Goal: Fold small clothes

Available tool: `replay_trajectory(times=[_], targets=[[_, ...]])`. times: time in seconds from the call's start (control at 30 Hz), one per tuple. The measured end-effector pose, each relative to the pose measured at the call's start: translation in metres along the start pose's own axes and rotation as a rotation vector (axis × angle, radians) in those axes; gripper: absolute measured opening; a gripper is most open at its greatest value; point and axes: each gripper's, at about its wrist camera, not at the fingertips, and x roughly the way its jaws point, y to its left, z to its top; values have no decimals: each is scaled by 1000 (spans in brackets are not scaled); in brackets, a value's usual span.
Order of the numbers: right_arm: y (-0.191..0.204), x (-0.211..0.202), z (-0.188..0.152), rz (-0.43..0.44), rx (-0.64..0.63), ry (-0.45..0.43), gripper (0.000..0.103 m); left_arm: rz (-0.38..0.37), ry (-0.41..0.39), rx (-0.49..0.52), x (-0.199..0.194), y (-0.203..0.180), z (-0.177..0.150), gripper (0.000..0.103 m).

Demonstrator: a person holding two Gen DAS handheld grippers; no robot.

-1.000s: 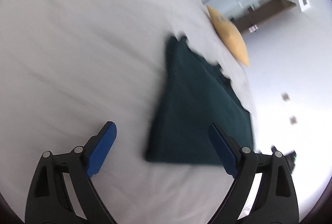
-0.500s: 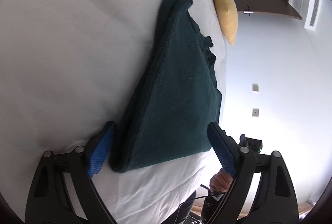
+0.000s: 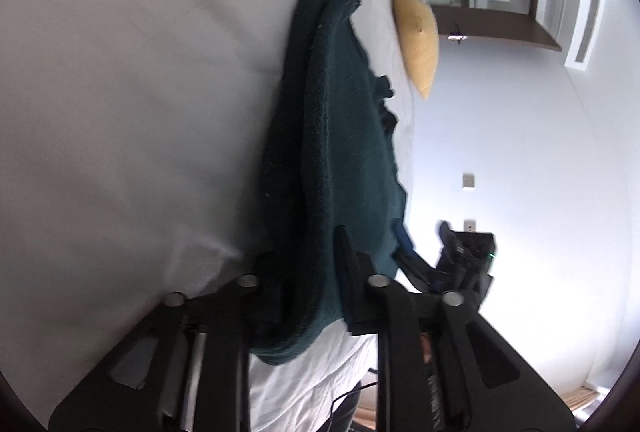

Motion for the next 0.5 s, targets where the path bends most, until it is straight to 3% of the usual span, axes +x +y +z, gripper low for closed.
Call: replay_trajectory(times=[0.13, 0.3, 0.4, 0.5], targets=[[-19, 27, 8, -72, 70, 74, 61, 25, -54, 54, -4, -20, -4, 10], [-22, 31, 6, -62, 34, 70, 61, 77, -91, 134, 0, -56, -9, 8], [-24, 28, 6, -31, 25, 76, 62, 133, -97, 222, 17, -92, -17, 8], [-30, 16, 11, 48, 75, 95, 69, 215, -90, 359, 49, -142, -33, 8]])
